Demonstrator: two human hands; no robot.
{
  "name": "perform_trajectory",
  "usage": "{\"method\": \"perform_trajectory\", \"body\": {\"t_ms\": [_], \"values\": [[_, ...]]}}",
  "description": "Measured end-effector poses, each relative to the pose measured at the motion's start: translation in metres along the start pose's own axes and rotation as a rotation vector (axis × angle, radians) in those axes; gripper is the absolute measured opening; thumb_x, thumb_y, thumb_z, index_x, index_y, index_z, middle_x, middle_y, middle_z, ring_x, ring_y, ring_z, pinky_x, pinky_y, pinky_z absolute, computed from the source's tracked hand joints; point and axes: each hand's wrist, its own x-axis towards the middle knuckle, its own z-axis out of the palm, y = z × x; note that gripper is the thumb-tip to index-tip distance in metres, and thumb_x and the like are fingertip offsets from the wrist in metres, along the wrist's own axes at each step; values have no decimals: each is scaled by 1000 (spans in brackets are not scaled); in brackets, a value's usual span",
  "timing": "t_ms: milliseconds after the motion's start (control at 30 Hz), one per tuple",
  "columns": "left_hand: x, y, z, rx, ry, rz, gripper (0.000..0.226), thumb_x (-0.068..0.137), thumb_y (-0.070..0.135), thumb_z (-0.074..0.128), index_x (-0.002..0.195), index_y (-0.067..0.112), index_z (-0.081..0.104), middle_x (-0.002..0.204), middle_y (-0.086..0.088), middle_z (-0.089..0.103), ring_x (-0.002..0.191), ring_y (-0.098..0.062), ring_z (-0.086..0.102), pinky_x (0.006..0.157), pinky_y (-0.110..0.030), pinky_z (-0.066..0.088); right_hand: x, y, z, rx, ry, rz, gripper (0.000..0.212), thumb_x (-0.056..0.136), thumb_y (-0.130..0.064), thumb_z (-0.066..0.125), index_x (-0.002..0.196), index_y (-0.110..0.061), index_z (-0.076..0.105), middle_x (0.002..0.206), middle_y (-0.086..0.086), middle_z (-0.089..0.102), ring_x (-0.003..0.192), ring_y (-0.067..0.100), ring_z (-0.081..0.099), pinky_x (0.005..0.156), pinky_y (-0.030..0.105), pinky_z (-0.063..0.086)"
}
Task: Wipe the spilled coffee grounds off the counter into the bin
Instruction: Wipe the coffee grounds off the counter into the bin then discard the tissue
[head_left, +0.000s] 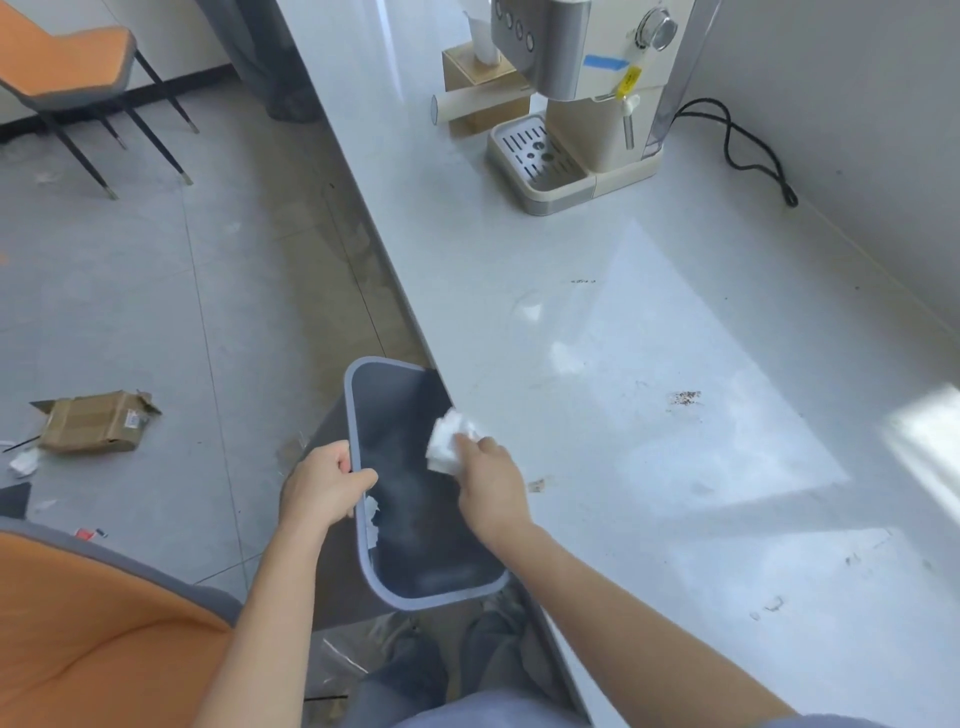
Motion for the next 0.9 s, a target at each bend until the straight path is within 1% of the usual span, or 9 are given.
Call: {"method": "perform_trajectory", "body": {"t_ms": [100, 200, 267, 333, 400, 467, 567, 667, 900], "values": [[1, -1, 0, -2, 4, -2, 17, 76, 18, 64, 76, 10, 49, 69, -13, 58, 69, -31, 70, 75, -54, 58, -2, -27, 14, 331, -146, 32, 28, 81, 0, 44, 104, -10, 56, 99, 13, 61, 88, 28, 59, 75, 36, 51], [0, 0, 0, -15, 5, -10, 21, 76, 17, 64, 79, 1, 51, 68, -15, 58, 66, -30, 69, 74, -54, 58, 4, -23, -9, 526, -44, 12, 24, 84, -3, 43, 96, -13, 62, 80, 4, 61, 70, 14, 55, 64, 25, 45], [-1, 0, 0, -11, 8, -5, 20, 75, 17, 64, 77, 2, 50, 64, -9, 54, 63, -31, 67, 74, -55, 58, 16, 2, -47, 512, 160, 11, 24, 83, -5, 48, 92, -15, 68, 74, 2, 66, 68, 8, 58, 64, 20, 46], [-1, 1, 0, -16, 11, 0, 21, 76, 16, 64, 78, 1, 51, 63, -7, 53, 61, -30, 65, 73, -55, 58, 30, 42, -96, 439, 352, 27, 24, 78, -7, 49, 87, -13, 71, 70, 1, 66, 68, 11, 57, 64, 29, 46], [-2, 2, 0, -18, 11, 9, 17, 76, 15, 64, 75, 8, 49, 61, -6, 51, 58, -28, 60, 74, -54, 58, 44, 93, -143, 306, 482, 66, 16, 70, -8, 53, 78, -8, 67, 64, 7, 63, 65, 18, 59, 57, 33, 40], [-2, 2, 0, -24, 13, 8, 15, 76, 14, 63, 75, 11, 48, 63, -7, 50, 57, -28, 58, 74, -53, 56, 53, 148, -177, 127, 545, 221, 23, 68, -5, 56, 87, -8, 68, 77, 22, 64, 81, 33, 63, 61, 31, 38], [-2, 2, 1, -33, 21, -1, 14, 75, 13, 63, 76, 7, 50, 65, -9, 49, 57, -28, 55, 74, -54, 55, 49, 208, -189, -5, 515, 487, 46, 77, 0, 45, 117, -16, 63, 112, 26, 53, 113, 40, 49, 82, 40, 45], [-2, 2, 1, -33, 19, -23, 26, 76, 14, 63, 89, -7, 55, 69, -13, 55, 62, -30, 60, 74, -53, 56, 33, 217, -162, -30, 477, 574, 47, 81, 0, 40, 124, -13, 53, 121, 23, 49, 120, 39, 42, 89, 45, 42], [-1, 2, 2, -21, 35, -13, 23, 76, 15, 64, 82, -4, 53, 63, -8, 51, 57, -28, 55, 71, -52, 56, 5, 123, -84, -84, 297, 209, 38, 81, -11, 52, 119, -12, 57, 112, 15, 59, 104, 35, 55, 80, 38, 45]]}}
